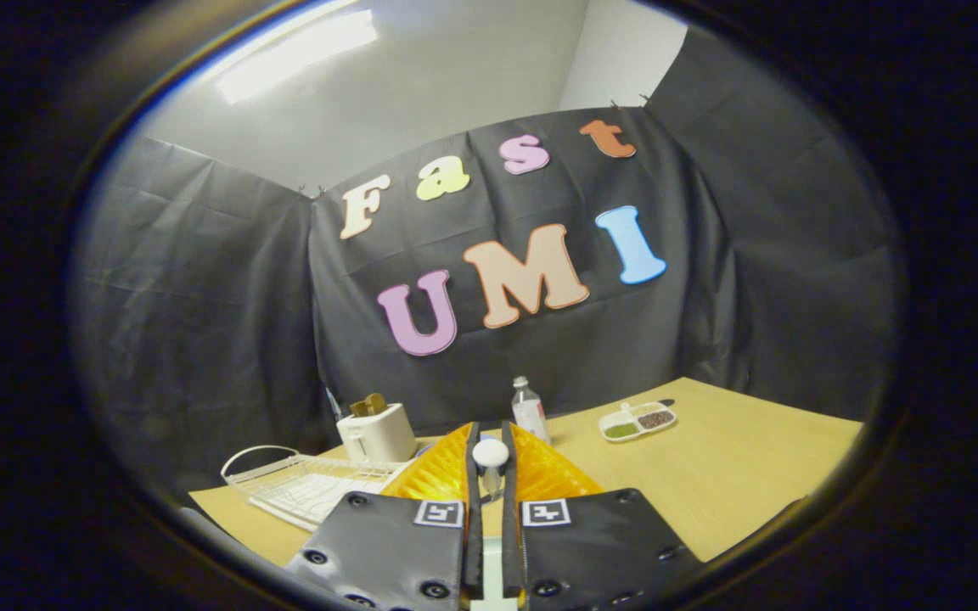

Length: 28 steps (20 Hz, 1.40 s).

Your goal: Take the plate from the dish rack, then take the spoon from the basket and place it into the plate.

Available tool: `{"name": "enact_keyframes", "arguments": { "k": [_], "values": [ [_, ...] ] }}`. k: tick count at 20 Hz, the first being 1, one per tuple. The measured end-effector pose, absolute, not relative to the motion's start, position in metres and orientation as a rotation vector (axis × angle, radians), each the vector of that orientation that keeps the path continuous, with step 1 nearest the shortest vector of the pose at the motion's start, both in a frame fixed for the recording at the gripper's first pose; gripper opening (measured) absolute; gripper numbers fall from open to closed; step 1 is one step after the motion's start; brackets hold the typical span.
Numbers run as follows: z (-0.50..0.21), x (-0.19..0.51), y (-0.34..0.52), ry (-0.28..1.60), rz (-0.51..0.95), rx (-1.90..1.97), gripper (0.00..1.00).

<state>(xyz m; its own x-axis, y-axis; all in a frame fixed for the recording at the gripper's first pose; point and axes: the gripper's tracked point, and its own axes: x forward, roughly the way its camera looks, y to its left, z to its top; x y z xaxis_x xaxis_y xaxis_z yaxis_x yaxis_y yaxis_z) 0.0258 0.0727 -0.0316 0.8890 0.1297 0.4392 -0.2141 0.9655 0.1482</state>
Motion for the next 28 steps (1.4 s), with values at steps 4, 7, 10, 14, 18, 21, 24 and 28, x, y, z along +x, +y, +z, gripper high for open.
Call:
{"name": "enact_keyframes", "arguments": {
  "k": [4,7,10,14,18,21,24,28],
  "values": [
    [-0.078,0.034,0.066,-0.353,0.206,0.236,0.12],
    [-0.1,0.04,0.06,-0.307,0.202,0.252,0.12],
    [-0.115,0.043,0.055,-0.276,0.183,0.227,0.13],
    [-0.123,0.046,0.057,-0.25,0.193,0.21,0.27],
    [-0.15,0.048,0.048,-0.175,0.17,0.169,0.56],
    [-0.152,0.048,0.034,-0.17,0.118,0.138,0.77],
    [-0.142,0.044,0.025,-0.194,0.08,0.117,0.98],
    [-0.118,0.036,0.023,-0.235,0.068,0.1,0.98]
  ]
}}
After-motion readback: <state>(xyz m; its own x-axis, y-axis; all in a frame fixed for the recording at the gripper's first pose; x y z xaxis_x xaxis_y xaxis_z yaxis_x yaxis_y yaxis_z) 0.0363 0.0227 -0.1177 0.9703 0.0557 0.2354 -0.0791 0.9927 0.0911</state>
